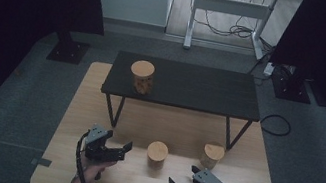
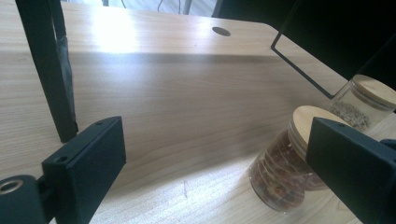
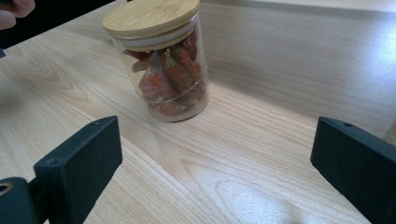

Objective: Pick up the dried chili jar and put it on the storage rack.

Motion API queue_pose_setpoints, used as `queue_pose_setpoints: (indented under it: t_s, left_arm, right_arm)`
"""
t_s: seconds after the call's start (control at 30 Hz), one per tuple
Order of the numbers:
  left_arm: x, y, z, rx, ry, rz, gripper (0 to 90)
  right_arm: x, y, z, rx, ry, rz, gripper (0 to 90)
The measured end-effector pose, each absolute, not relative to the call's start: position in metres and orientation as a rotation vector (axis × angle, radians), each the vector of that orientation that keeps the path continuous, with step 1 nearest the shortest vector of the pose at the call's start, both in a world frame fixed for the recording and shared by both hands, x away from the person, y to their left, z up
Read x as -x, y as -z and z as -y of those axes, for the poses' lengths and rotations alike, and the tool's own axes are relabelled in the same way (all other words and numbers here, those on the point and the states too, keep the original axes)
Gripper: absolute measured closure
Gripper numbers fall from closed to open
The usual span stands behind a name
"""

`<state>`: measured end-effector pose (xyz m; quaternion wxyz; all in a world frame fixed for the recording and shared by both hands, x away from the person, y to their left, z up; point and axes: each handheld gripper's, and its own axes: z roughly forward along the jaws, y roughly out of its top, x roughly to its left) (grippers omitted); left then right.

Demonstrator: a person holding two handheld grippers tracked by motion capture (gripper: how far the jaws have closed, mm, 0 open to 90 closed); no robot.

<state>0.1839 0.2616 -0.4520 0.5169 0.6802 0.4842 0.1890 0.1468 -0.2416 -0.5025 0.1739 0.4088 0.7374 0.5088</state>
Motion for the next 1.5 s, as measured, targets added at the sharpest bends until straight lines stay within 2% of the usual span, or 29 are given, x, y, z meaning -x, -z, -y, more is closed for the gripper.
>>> queue_pose_setpoints:
  t_s: [0.73, 1.0, 1.5]
  left_arm:
    - [-0.183, 0.452, -0.264, -1.619, -0.458, -1.174, 4.8]
    - [-0.18, 0.453, -0.269, -1.587, -0.453, -1.175, 5.0]
    - [-0.185, 0.457, -0.266, -1.626, -0.445, -1.186, 4.9]
  right_arm:
    - [-0.149, 0.498, 0.245, -1.138, -1.486, -2.105, 0.0]
    - [-0.151, 0.498, 0.238, -1.118, -1.469, -2.124, 0.7]
    - [-0.17, 0.494, 0.222, -1.066, -1.454, -2.182, 1.5]
